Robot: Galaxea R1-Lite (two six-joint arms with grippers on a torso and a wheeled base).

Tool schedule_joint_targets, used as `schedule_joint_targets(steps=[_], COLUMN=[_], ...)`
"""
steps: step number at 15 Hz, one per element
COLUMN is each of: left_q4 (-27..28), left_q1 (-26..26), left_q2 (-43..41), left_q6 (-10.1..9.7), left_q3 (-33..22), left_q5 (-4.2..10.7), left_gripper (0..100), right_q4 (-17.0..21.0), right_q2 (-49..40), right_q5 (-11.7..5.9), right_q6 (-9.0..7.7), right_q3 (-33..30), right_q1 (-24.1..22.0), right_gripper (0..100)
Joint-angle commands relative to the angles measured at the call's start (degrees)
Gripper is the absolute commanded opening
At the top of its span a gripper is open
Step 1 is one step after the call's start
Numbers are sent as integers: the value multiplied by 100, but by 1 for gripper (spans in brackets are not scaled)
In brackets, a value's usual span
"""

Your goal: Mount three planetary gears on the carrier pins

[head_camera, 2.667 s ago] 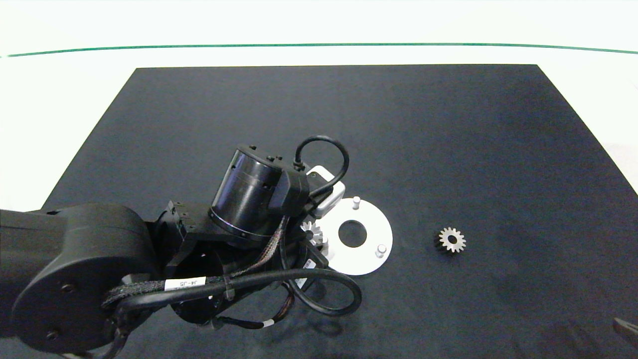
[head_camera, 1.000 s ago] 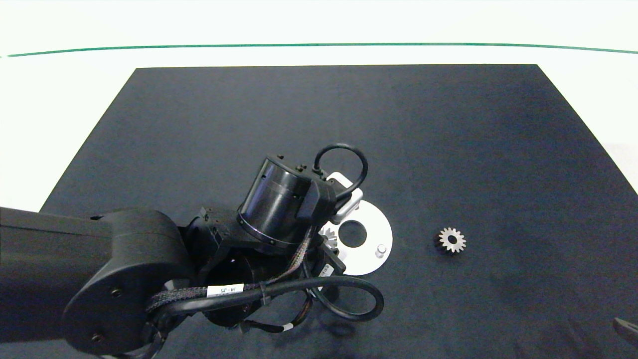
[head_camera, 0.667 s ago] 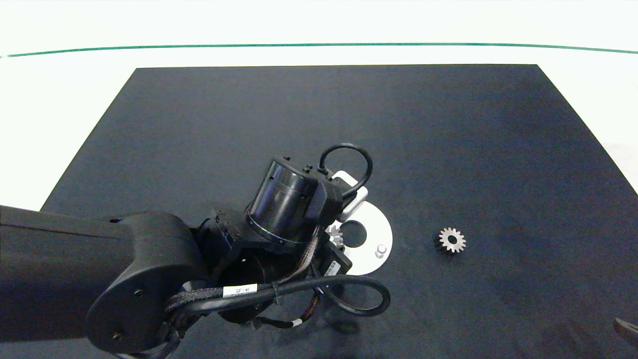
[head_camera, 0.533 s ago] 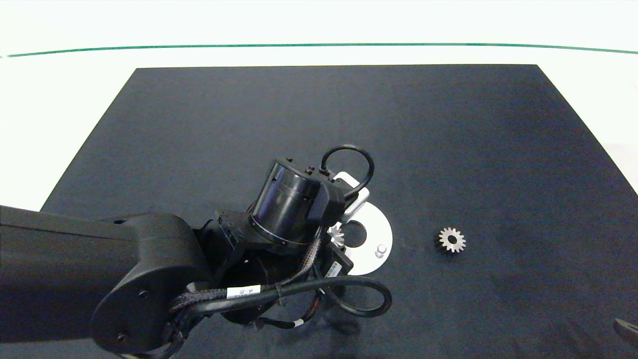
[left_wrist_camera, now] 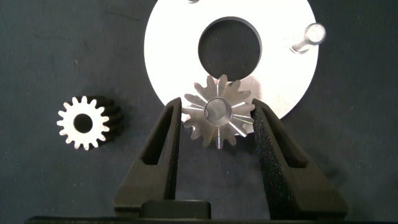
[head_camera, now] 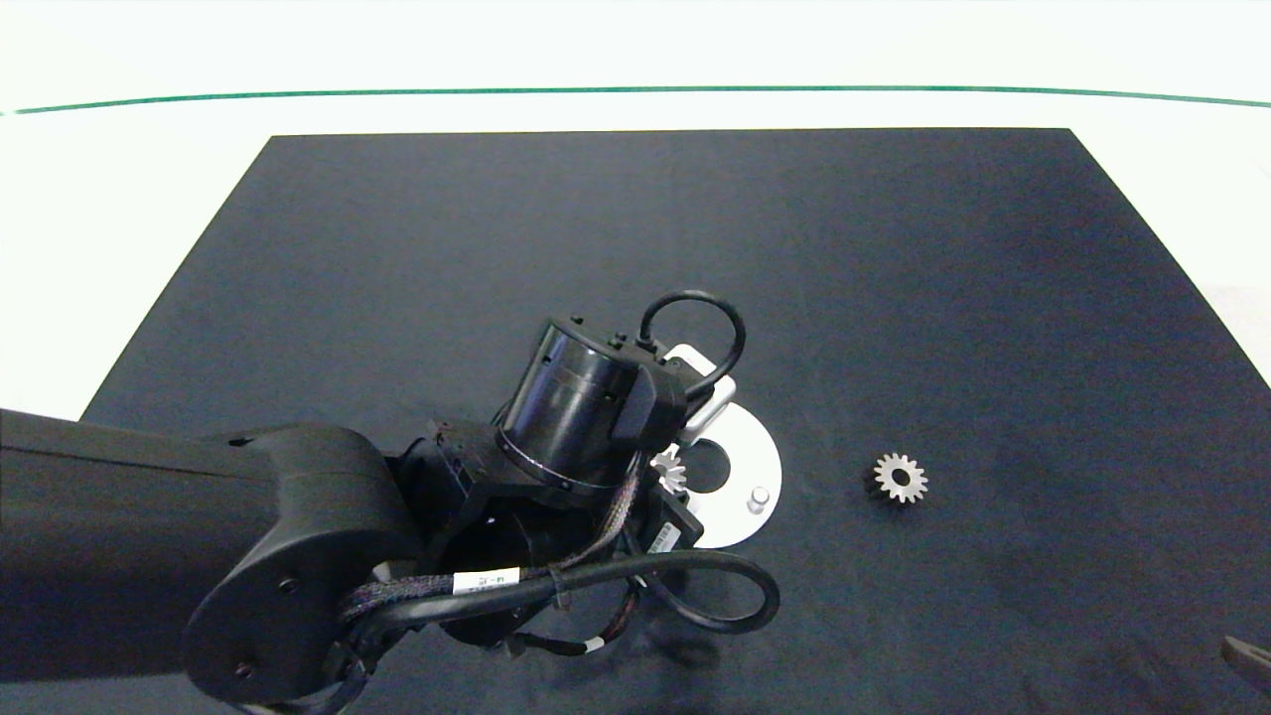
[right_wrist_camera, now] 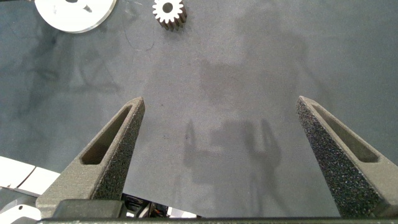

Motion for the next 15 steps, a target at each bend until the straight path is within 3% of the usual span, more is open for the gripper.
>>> schedule_joint_targets(steps=[1, 15], left_q4=[-11, 7], left_q1=[4, 118], left_q2=[-11, -143], left_q6=[9, 36], left_q3=[-24, 46], left_q5=[19, 19], left_gripper=[0, 0], right_q4=[7, 7], right_q2=[-15, -67], right_q5=[0, 8], right_q6=[-3, -3], right_q3=[10, 54], right_q1=[3, 65], right_gripper=[100, 100])
